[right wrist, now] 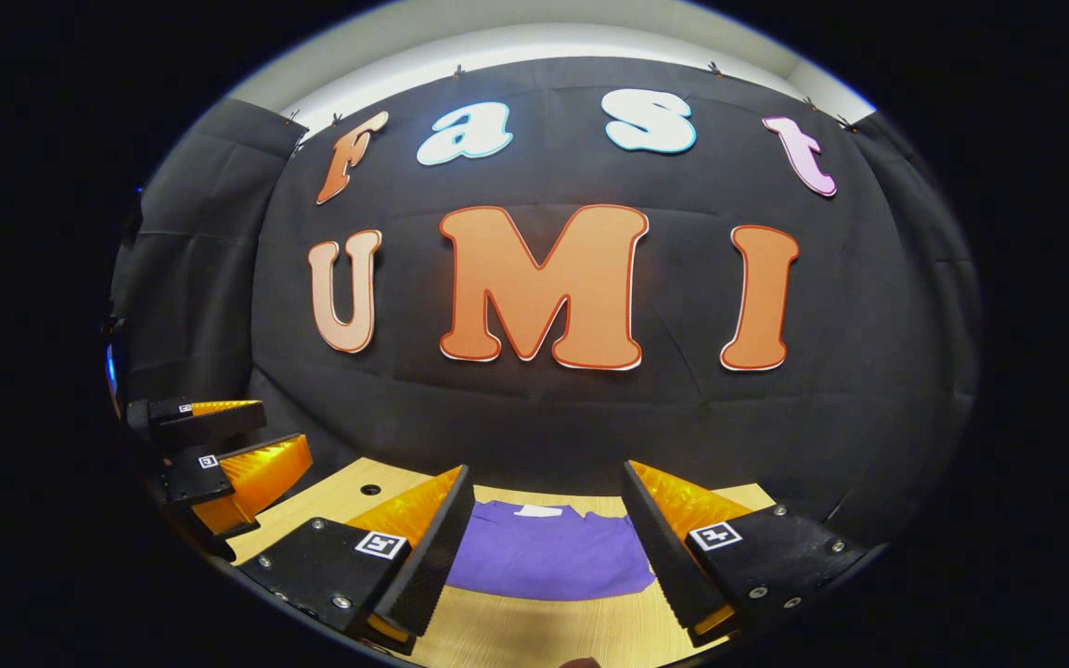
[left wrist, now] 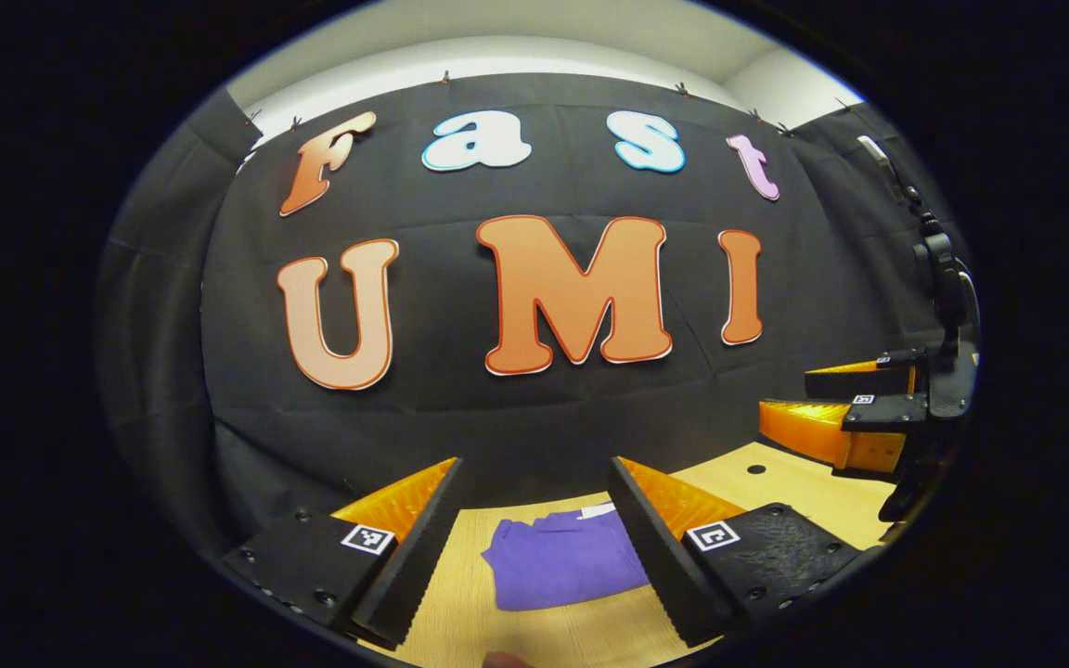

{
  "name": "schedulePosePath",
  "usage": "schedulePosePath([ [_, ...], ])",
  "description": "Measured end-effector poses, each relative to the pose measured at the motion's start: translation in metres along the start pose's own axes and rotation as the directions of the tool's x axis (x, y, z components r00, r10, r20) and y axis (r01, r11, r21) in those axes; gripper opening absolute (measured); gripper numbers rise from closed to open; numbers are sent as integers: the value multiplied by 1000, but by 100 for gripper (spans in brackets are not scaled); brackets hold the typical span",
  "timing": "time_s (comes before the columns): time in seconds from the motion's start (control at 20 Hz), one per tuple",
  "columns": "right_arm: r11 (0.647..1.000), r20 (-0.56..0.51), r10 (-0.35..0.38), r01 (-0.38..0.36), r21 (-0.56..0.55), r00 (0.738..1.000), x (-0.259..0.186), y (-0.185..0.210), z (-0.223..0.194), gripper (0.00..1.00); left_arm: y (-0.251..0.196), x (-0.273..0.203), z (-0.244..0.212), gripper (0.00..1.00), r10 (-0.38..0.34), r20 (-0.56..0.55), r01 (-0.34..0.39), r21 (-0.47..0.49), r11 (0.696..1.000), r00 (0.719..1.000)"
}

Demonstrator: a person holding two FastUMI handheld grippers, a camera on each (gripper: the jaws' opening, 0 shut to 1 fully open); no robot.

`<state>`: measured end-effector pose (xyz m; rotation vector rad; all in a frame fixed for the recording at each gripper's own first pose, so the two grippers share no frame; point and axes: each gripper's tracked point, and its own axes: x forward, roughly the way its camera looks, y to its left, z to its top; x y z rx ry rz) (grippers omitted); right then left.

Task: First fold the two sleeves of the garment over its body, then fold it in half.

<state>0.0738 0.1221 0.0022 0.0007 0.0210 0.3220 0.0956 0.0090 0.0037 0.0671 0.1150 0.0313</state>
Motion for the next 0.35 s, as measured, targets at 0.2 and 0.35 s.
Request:
schedulePosePath([
  [0.2, 1000, 1, -17, 17, -8, 1000, -2, 0, 0, 95, -6, -2, 3, 98, -25, 8, 25, 5, 1000, 1000],
  [0.35, 1000, 14, -22, 22, -10, 1000, -2, 0, 6, 95, -10, -2, 2, 98, -46, 6, 46, 9, 999, 999],
])
